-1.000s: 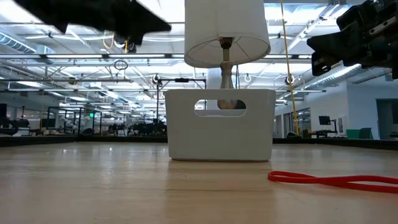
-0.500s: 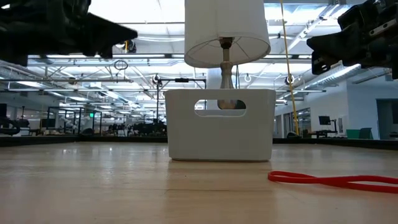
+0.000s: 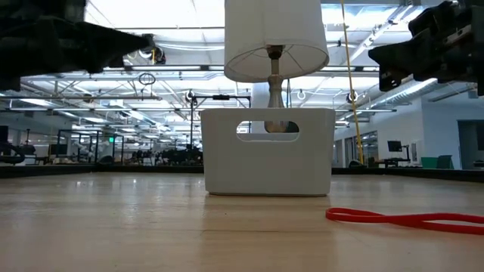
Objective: Pick and place rubber bands into bin
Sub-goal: Put the red rubber band into the gray bin
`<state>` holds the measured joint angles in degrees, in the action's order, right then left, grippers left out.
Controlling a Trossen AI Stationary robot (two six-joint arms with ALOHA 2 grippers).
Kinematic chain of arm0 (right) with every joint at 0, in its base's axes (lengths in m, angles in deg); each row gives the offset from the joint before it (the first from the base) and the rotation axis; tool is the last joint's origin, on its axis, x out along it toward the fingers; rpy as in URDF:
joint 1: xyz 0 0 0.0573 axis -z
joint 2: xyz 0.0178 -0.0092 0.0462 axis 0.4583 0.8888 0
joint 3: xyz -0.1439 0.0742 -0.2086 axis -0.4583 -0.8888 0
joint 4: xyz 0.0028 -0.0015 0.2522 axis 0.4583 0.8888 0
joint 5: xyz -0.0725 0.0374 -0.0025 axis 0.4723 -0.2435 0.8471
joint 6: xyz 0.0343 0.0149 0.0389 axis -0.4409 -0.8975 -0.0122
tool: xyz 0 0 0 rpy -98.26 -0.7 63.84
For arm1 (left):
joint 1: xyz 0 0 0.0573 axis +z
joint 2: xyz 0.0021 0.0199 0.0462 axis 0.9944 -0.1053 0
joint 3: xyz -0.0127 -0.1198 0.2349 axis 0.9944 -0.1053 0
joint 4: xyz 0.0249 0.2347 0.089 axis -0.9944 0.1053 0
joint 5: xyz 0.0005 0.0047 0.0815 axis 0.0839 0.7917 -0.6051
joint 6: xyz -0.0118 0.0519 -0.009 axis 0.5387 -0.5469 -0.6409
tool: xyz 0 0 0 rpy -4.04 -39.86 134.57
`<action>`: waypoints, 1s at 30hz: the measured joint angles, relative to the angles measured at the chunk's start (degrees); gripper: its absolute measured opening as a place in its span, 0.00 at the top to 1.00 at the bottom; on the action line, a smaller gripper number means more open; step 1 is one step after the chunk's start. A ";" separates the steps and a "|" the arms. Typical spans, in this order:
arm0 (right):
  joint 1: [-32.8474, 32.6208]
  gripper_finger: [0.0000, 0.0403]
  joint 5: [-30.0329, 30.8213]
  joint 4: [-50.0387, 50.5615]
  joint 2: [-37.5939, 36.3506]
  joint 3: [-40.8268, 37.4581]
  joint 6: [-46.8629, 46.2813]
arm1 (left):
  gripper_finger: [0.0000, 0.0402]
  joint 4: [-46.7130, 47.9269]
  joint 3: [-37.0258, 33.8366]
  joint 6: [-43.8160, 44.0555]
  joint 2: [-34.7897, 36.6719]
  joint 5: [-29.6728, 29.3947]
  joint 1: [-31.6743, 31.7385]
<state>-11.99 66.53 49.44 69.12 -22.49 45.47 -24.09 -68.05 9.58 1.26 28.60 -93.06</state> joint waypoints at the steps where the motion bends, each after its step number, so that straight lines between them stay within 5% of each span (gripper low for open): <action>1: 0.00 1.00 -0.17 -0.17 0.00 0.00 -0.65 | 1.00 -1.23 -1.11 -0.39 1.25 -0.36 0.09; 8: -0.04 1.00 -0.40 -0.02 0.29 0.00 -1.29 | 1.00 17.56 1.23 -2.03 15.80 -10.30 -2.39; 13: -0.04 1.00 -0.41 2.65 0.64 0.02 -1.84 | 1.00 30.05 4.91 -5.52 26.49 -10.82 -8.32; 20: -0.04 1.00 -0.39 3.02 0.98 0.02 -1.63 | 1.00 32.89 1.24 -9.38 32.96 -13.93 -9.90; 30: -2.98 1.00 -0.44 2.38 2.86 0.00 -1.79 | 0.99 33.40 -1.13 -0.57 34.71 -8.18 -2.56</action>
<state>-14.96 66.09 51.82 71.98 -22.49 43.68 9.30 -69.18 9.01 35.97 20.42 -95.62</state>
